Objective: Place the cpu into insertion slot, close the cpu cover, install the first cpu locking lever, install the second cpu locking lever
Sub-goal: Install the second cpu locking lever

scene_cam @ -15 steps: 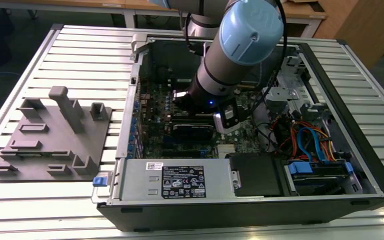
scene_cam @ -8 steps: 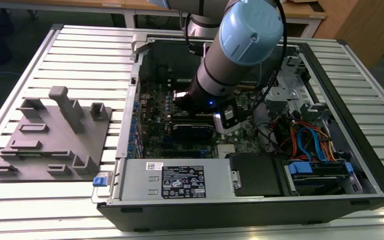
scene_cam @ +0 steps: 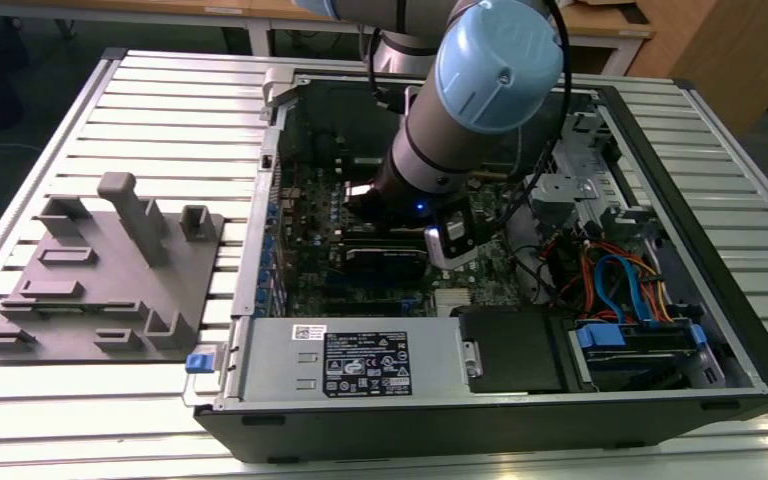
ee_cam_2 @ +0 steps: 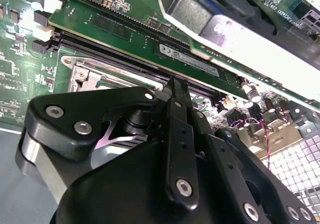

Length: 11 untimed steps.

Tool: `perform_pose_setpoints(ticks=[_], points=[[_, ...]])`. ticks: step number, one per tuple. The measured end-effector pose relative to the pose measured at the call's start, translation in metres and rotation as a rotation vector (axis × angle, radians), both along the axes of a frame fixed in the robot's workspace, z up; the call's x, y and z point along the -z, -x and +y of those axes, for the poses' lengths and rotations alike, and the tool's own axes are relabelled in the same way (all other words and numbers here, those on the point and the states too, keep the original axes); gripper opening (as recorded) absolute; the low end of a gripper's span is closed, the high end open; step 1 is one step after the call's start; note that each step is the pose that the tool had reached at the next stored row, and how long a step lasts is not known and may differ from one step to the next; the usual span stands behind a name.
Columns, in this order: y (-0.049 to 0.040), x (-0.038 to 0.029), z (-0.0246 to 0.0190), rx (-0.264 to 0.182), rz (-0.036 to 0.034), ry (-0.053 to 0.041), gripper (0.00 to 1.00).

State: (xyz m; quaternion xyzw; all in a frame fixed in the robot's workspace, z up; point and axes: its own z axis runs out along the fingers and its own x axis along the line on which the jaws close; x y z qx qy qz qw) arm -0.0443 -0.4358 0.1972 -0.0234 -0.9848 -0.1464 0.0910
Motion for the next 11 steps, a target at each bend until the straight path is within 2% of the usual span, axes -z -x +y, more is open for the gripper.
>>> perform_pose_setpoints(ticks=[5, 11], points=[[0.0001, 0.0003, 0.0, 0.0, 0.0003, -0.0009, 0.1], [0.003, 0.0008, 0.0, 0.001, 0.0003, -0.007, 0.1]])
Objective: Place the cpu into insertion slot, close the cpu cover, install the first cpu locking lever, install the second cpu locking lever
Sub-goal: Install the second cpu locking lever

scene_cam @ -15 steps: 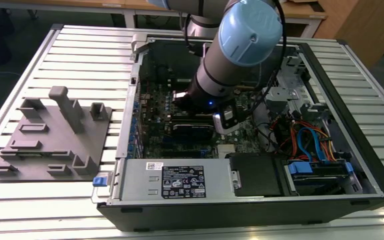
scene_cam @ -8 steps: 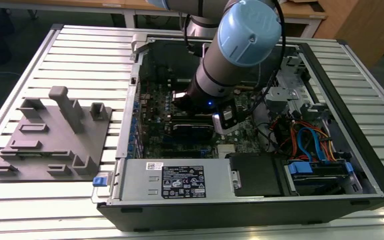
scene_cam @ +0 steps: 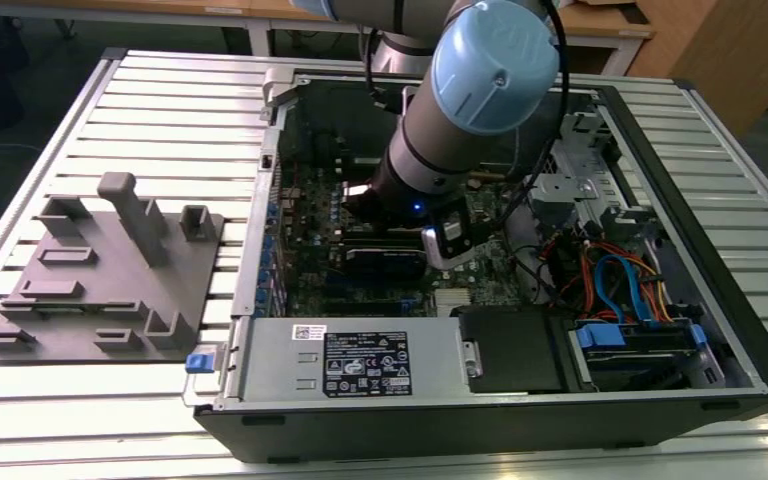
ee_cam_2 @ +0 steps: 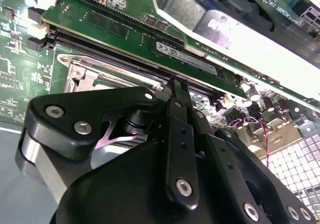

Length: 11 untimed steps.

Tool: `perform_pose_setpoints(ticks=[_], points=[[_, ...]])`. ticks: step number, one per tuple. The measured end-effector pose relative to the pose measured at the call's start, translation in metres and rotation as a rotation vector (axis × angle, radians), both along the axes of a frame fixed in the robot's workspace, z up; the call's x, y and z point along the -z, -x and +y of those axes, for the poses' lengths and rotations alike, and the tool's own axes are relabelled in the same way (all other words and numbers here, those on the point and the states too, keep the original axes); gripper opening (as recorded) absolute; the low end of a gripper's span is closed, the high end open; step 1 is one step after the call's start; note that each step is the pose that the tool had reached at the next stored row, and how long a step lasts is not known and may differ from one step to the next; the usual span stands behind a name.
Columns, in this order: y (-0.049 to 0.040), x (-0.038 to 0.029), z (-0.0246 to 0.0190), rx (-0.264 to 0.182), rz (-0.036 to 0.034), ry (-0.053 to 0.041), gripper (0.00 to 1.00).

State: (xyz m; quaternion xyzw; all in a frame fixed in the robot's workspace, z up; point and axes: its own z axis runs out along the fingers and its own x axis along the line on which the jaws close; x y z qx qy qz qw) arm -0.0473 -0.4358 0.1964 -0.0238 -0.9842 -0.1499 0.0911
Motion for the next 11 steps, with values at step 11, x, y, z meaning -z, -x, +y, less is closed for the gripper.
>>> perform_pose_setpoints(ticks=[11], points=[[0.0031, 0.0039, 0.0012, 0.004, 0.0, -0.0195, 0.1]])
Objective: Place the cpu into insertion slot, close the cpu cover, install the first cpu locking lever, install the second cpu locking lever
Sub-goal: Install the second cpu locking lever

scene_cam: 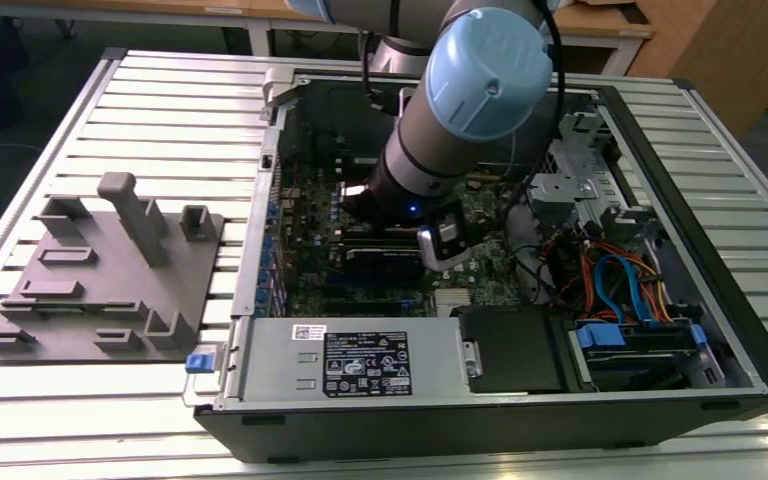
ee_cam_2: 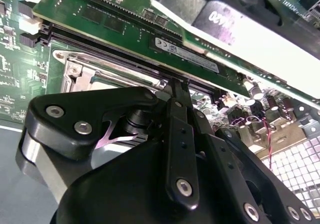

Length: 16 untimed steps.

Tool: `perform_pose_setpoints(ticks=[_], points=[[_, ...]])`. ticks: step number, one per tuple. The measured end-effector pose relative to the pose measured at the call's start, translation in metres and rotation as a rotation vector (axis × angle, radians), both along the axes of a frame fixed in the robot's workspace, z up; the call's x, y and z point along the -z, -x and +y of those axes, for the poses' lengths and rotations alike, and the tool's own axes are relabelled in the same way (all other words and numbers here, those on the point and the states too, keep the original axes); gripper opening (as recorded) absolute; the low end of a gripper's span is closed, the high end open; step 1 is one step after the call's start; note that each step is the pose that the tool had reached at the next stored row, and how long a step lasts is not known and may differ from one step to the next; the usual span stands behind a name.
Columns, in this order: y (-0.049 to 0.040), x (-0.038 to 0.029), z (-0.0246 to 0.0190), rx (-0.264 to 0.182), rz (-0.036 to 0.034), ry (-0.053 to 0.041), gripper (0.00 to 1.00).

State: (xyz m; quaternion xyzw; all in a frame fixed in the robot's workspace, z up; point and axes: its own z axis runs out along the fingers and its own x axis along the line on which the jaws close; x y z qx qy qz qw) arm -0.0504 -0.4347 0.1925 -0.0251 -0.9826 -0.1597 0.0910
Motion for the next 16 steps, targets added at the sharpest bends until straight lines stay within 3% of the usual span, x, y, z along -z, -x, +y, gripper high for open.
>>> perform_pose_setpoints(ticks=[16], points=[[0.0051, 0.0059, 0.0058, 0.004, -0.0001, -0.026, 0.1]])
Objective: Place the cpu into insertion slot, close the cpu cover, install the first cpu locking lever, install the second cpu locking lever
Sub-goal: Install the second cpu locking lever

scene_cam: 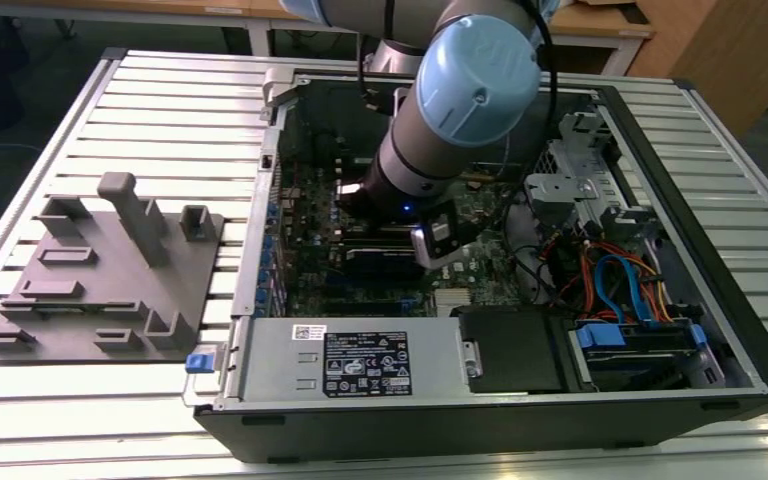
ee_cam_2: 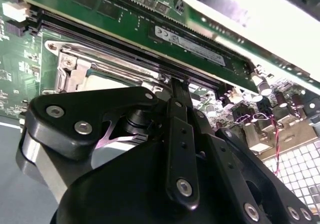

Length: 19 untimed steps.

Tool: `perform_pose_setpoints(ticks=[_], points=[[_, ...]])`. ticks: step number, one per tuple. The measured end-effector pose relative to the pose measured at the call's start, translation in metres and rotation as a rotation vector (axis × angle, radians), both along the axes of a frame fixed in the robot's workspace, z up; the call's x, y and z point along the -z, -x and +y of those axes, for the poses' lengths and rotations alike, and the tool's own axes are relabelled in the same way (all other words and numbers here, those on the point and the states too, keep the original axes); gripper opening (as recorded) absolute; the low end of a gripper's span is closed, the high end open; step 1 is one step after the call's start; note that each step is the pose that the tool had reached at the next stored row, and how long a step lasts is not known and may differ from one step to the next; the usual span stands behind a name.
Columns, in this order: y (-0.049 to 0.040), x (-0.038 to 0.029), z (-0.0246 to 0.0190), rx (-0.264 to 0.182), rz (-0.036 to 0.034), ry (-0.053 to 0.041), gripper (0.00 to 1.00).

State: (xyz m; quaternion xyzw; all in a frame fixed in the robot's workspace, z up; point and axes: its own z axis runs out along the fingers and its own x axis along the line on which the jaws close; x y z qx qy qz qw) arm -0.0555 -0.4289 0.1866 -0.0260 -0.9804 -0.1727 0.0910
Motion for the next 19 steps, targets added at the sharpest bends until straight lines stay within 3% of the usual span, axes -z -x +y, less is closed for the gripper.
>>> perform_pose_setpoints(ticks=[8, 12, 19], points=[[0.0024, 0.0026, 0.0036, 0.001, 0.0, -0.0092, 0.1], [0.0037, 0.0025, 0.0043, 0.001, 0.0001, -0.0092, 0.1], [0.0052, -0.0063, 0.0045, 0.001, 0.0001, -0.0093, 0.1]])
